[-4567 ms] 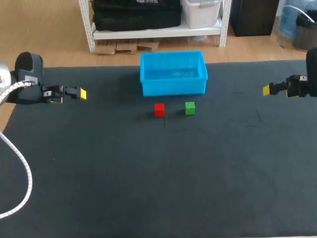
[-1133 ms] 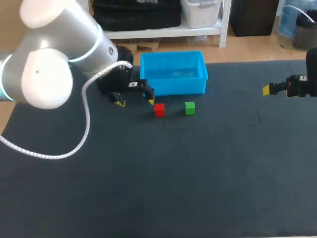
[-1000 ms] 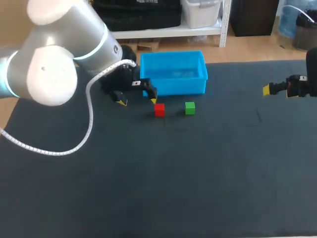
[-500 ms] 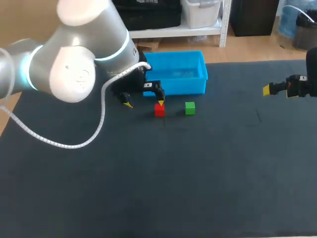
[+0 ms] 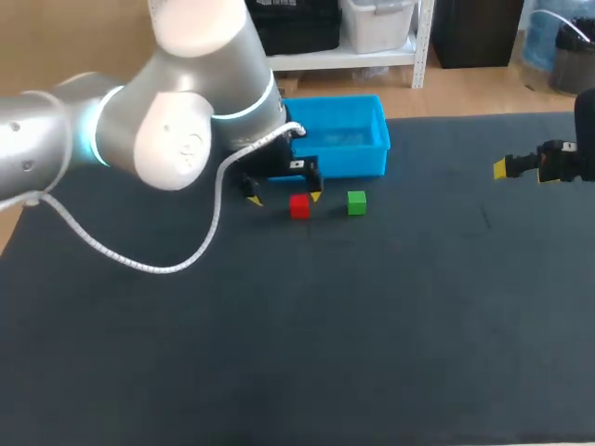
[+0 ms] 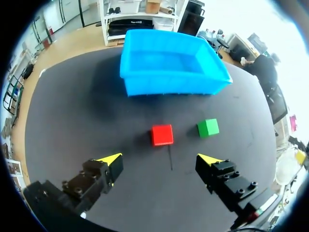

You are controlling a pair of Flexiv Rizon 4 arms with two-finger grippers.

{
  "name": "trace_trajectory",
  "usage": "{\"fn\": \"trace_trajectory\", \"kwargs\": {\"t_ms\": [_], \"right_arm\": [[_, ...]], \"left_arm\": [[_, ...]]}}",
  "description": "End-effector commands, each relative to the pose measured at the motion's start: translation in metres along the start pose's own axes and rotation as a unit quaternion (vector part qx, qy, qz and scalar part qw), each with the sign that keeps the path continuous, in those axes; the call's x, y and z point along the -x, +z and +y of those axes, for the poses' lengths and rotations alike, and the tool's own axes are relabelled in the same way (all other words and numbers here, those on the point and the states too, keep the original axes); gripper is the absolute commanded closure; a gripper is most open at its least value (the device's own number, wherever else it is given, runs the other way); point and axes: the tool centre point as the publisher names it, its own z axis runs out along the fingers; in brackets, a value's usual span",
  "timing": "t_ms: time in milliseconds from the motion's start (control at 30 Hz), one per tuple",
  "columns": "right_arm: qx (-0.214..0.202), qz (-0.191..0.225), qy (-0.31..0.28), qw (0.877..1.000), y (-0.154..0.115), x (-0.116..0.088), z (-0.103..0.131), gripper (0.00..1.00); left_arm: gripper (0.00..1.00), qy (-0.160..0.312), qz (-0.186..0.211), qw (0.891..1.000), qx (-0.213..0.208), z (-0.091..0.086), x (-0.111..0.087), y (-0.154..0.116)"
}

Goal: Use the left arm to pick the red cube and place it into the blue plastic box first, then use the right arm to grasp the green cube and put it into the same blue plastic box after the first action is fully finished.

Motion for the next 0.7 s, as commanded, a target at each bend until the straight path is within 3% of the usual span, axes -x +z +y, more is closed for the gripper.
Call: {"fn": "trace_trajectory", "kwargs": {"t_ms": [33, 233, 700], "right_arm": [[0.0, 0.0, 0.0, 1.0, 0.0, 0.0, 0.0, 0.0], [0.0, 0.0, 0.0, 1.0, 0.0, 0.0, 0.0, 0.0], [0.0, 0.0, 0.0, 1.0, 0.0, 0.0, 0.0, 0.0]], "left_arm": [[0.0, -0.002, 0.009, 1.0, 0.015, -0.008, 0.018, 0.012], [0.0, -0.008, 0.01, 0.999, 0.031, -0.007, 0.029, 0.019], [0.0, -0.041, 0.032, 0.998, 0.042, 0.002, 0.032, 0.05]]}}
